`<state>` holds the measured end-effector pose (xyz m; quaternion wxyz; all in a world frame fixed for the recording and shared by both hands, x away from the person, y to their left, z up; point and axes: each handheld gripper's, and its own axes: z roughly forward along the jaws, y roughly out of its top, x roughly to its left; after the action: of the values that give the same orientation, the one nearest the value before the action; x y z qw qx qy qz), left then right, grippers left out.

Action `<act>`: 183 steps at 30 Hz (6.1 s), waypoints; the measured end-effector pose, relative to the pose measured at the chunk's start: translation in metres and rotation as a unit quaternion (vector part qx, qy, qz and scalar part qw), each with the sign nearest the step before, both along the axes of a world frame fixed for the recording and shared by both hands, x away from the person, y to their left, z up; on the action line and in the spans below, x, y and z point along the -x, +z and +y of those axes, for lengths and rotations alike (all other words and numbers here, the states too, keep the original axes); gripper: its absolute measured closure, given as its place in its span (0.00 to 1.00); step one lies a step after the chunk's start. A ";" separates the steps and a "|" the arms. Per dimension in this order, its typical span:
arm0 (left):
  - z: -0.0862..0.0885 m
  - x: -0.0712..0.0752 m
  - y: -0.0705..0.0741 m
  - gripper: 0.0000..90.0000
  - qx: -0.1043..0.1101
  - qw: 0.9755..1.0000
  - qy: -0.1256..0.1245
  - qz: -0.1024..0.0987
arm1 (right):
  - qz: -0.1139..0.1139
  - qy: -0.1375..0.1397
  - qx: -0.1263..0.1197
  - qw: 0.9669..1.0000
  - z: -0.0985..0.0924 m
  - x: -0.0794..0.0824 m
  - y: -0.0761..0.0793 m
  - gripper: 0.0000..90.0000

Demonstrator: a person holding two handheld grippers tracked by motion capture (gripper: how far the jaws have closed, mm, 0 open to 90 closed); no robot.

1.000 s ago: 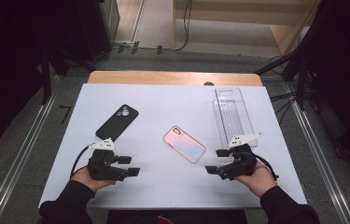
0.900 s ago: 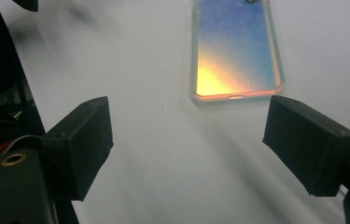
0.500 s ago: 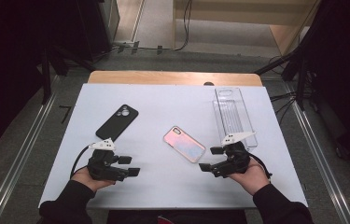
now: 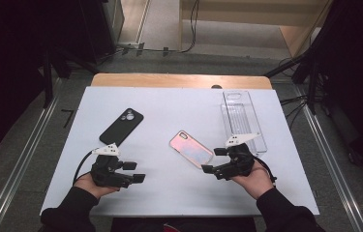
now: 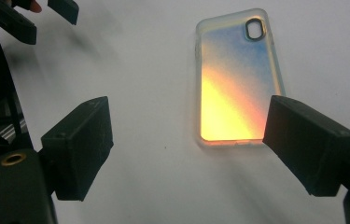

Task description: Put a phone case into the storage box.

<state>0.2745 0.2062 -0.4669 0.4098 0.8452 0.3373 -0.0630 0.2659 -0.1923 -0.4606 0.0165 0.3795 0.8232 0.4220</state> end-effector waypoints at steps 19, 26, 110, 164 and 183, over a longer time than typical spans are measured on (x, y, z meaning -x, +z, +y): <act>0.001 0.000 0.000 0.36 0.001 1.000 -0.002 0.000 | -0.021 0.007 0.014 1.000 0.020 -0.023 0.007 0.15; 0.001 0.000 0.000 0.36 0.004 1.000 -0.002 -0.001 | -0.023 0.011 0.012 1.000 0.028 -0.035 0.009 0.15; 0.004 0.003 0.000 0.34 -0.016 1.000 -0.003 -0.022 | -0.005 0.042 0.091 0.995 0.064 -0.083 -0.048 0.00; -0.010 0.001 0.008 0.34 -0.004 1.000 -0.001 0.012 | -0.048 -0.010 0.004 0.999 0.058 -0.040 0.001 0.16; -0.033 -0.012 0.030 0.34 0.005 0.998 0.055 0.030 | -0.037 -0.058 -0.014 0.998 0.064 -0.023 -0.004 0.16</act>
<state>0.2869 0.1730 -0.4368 0.4065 0.8210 0.3952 -0.0675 0.2885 -0.1280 -0.4643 0.0661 0.4111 0.7927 0.4452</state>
